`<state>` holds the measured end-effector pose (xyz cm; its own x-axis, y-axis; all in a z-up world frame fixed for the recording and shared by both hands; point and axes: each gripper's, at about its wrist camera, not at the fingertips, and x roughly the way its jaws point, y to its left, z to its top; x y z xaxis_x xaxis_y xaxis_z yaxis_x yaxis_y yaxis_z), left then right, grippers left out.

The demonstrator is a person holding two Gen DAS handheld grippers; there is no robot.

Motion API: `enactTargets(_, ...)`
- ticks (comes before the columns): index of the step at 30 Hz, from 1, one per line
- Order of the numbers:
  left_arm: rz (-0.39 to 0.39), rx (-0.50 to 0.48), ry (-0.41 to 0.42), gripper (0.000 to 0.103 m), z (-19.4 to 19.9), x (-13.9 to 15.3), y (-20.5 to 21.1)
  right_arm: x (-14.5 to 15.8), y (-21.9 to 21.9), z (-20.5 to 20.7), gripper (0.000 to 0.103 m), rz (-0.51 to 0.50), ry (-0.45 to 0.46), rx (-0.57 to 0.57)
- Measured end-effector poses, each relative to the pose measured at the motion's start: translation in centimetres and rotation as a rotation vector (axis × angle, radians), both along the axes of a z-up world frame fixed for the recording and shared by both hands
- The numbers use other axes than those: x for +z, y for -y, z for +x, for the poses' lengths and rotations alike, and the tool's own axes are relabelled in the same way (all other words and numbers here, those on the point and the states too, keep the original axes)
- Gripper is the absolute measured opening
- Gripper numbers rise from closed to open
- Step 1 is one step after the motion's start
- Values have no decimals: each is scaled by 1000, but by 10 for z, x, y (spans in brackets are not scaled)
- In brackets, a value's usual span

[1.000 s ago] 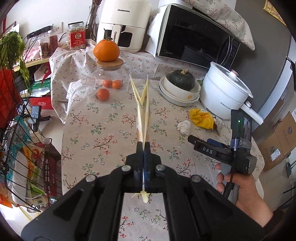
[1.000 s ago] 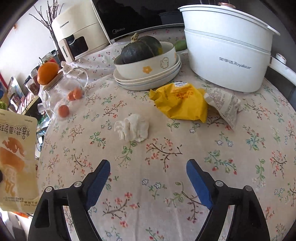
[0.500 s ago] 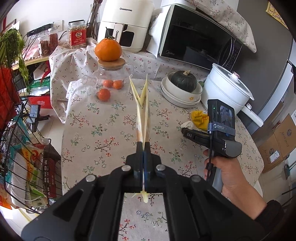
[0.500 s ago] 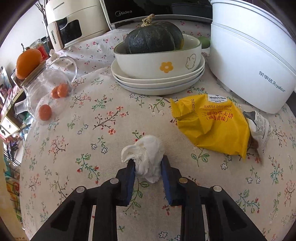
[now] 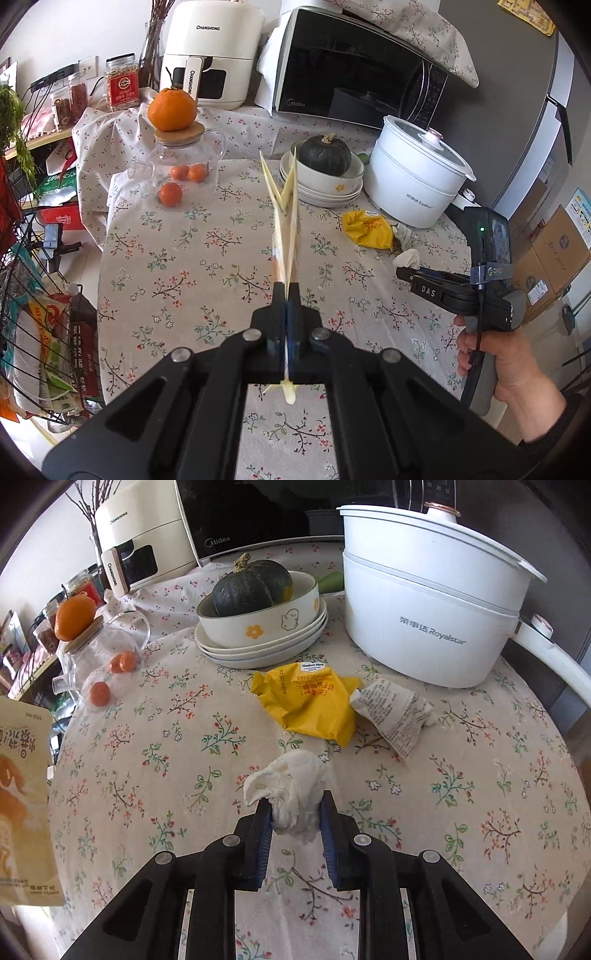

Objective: Collect trash
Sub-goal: 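Carry the bread bag and tissue ball to the white bin and release both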

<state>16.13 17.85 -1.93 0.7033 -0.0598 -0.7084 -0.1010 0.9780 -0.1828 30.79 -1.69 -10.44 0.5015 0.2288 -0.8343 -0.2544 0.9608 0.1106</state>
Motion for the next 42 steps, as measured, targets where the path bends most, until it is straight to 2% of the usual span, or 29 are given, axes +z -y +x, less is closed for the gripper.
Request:
enactTargets(8, -12, -55, -9, 1, -9, -1, 21, 31, 85, -60, 25, -16, 43, 4)
enactTargets(15, -27, -119, -17, 1, -15, -3, 45, 43, 150, -113, 25, 7, 22, -26)
enactTargets(19, -16, -164, -14, 1, -17, -3, 62, 41, 183, -138, 25, 42, -24, -69)
enactTargets(22, -33, -210, -20, 1, -18, -4, 79, 30, 208, -148, 25, 90, -144, -151)
enactTargets(24, -44, -246, -23, 1, -20, -4, 93, 29, 218, -156, 25, 117, -162, -155)
enactTargets(27, -49, -325, -19, 1, -23, -4, 122, 33, 232, -166, 25, 90, -148, -156)
enactTargets(30, -38, -414, -18, 1, -28, -6, 159, 33, 252, -172, 25, 111, -168, -180)
enactTargets(36, -104, -619, -49, 1, -40, -20, 239, 28, 291, -180, 26, 113, -198, -236)
enactTargets(42, -66, -776, -73, 1, -50, -37, 311, 22, 332, -193, 26, 121, -225, -304)
